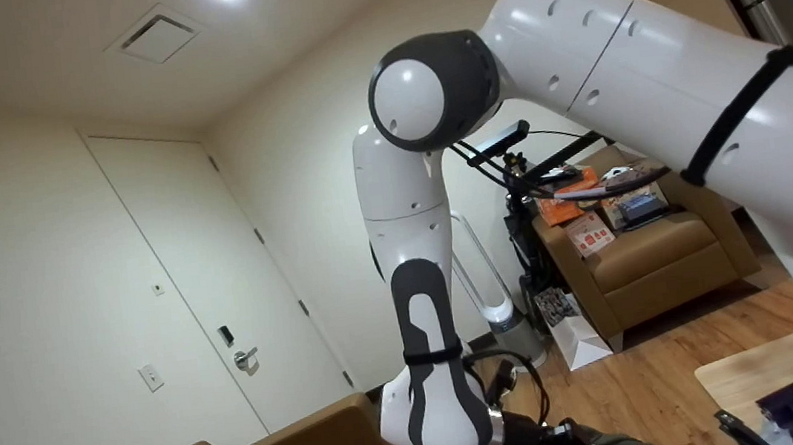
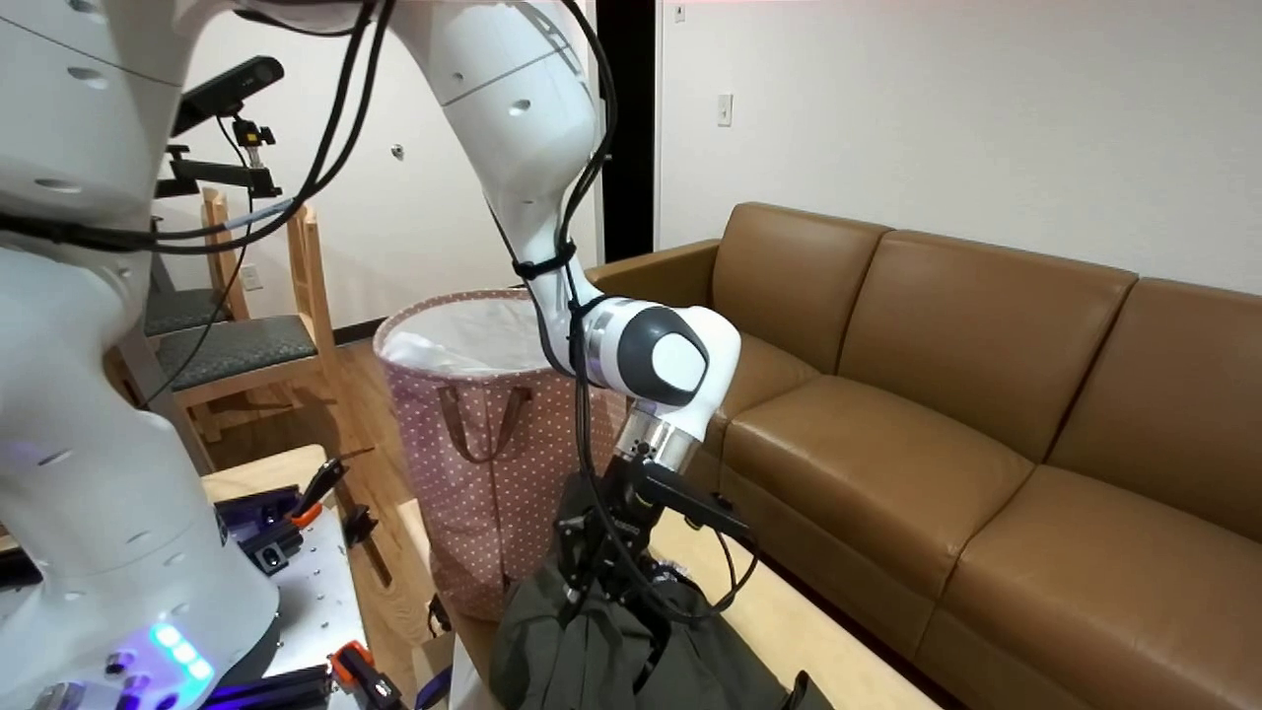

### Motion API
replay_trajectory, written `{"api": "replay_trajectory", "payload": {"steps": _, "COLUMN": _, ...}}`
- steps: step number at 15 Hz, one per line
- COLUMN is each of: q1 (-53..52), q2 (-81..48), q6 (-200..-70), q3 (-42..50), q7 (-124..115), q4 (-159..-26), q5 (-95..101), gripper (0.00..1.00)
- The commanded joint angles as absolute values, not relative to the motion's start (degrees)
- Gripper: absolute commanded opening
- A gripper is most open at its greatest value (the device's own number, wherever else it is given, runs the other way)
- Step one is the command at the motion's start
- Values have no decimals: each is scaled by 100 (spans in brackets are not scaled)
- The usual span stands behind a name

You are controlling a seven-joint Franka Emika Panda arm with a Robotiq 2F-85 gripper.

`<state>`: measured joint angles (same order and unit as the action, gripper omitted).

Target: Remove three things from the carrier bag and put them on the table

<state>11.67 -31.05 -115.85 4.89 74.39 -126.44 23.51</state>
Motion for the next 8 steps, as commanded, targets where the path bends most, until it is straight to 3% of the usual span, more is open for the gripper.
{"api": "replay_trajectory", "payload": {"steps": 1, "q1": 1187, "q2": -3122, "q6": -11571, "q3": 479, "q7": 7436, "q4": -12617, "q5": 2353, "gripper": 8}}
{"api": "replay_trajectory", "payload": {"steps": 5, "q1": 1103, "q2": -3624, "q6": -11406, "q3": 214, "q7": 7854, "q4": -12282, "q5": 2306, "gripper": 5}}
{"api": "replay_trajectory", "payload": {"steps": 8, "q1": 1045, "q2": -3802, "q6": -12720, "q3": -25, "q7": 7639, "q4": -12534, "q5": 2315, "gripper": 5}}
